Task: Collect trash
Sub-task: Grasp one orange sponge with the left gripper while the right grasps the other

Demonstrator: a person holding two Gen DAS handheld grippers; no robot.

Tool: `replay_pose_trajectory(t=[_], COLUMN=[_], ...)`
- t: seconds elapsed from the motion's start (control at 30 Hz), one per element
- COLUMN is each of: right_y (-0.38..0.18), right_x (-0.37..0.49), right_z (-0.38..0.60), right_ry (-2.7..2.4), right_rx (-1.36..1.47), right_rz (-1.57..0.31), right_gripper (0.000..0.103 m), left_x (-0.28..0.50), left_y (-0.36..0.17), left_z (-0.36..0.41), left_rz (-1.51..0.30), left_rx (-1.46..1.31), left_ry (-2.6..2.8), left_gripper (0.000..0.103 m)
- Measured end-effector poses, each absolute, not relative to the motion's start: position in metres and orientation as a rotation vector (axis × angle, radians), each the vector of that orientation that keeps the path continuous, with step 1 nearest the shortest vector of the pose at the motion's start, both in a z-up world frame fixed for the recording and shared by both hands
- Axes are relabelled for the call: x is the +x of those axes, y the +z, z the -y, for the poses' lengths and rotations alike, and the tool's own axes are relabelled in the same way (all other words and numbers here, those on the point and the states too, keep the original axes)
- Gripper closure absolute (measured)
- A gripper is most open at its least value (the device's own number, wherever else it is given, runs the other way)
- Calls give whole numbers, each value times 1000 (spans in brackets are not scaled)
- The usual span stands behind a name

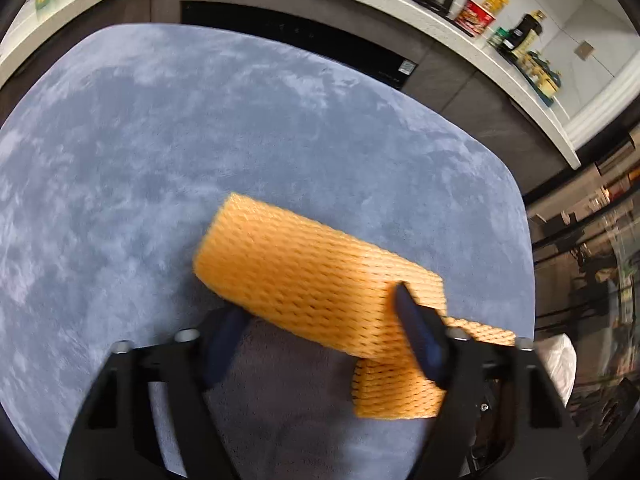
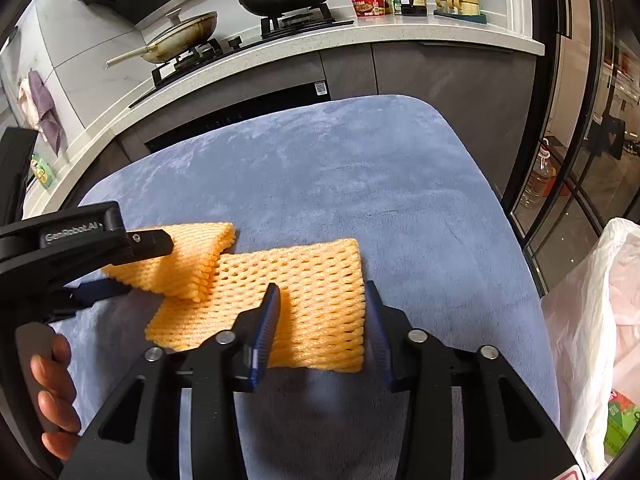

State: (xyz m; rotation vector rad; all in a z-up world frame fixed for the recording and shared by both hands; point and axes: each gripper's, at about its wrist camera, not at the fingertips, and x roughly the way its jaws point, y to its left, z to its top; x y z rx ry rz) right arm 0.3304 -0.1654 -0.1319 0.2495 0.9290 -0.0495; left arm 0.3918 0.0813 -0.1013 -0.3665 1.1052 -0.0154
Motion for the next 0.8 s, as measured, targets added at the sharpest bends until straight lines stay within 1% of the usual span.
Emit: replay_pose_trajectory(t=[0.03,0.07,0.1,0.13,0.2,0.5,0.63,0.8], right_y=[-131,-130,-128,-127,-124,-97,-78,-53], right_x=[329,326,324,322,315,275,254,226], right_z=[165,165,165,166,168,164,170,184], right_ry=[-52,-53,-54,-54,-47,-23,-41,-70], right_rx=[244,242,242,245,257,285,295,305], right_rz=[-928,-926,-925,-923,-920,-869,-829,-778], right_gripper=[73,77,82,85,90,93,93,94], left_x=[391,390,389,388,384,347,330,300], left_y=[-101,-100,-99,-97,-94,-64,-46,-22], left_z=[-81,-80,-80,-80,-79,-80,-81,-71], left_rz=[-1105,-1103,-1101,-1097,-1088,-1033,-1002,-955], left_rx=[-362,-364,-359,-354,-339,-293,-268,-177], left_ry=[-27,-44,-53,-58,-65,-120,-134,-166], left_gripper=[54,65,72,74,83,91,94,94])
